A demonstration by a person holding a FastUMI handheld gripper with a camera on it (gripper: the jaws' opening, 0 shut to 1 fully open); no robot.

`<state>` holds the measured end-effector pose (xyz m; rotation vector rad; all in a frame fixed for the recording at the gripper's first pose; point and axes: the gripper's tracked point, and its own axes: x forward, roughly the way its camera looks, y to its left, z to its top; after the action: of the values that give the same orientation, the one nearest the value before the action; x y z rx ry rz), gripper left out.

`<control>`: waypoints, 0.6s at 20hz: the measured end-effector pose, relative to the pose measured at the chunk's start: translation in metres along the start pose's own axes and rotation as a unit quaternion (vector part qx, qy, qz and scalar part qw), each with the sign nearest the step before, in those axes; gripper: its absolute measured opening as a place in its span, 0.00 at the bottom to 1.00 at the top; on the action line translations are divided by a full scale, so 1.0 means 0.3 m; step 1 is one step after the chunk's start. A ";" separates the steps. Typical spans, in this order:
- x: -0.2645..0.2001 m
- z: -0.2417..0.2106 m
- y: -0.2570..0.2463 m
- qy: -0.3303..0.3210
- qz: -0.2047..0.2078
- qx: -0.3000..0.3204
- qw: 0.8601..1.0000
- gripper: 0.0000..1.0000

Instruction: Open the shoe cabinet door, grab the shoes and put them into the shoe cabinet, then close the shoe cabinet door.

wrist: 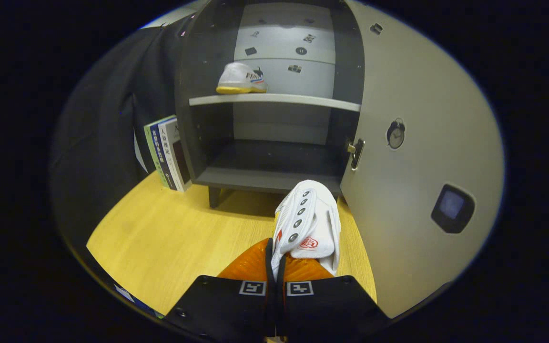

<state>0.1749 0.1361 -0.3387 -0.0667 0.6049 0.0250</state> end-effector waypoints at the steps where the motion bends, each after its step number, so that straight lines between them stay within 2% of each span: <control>1: -0.016 0.044 -0.015 -0.010 -0.005 -0.006 1.000 0.02; 8: -0.153 0.399 0.026 -0.082 0.003 -0.021 0.996 0.02; 12: -0.161 0.643 0.022 -0.129 -0.005 -0.035 0.991 0.02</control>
<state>0.2442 0.1560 -0.1534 -0.1318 0.3447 0.0444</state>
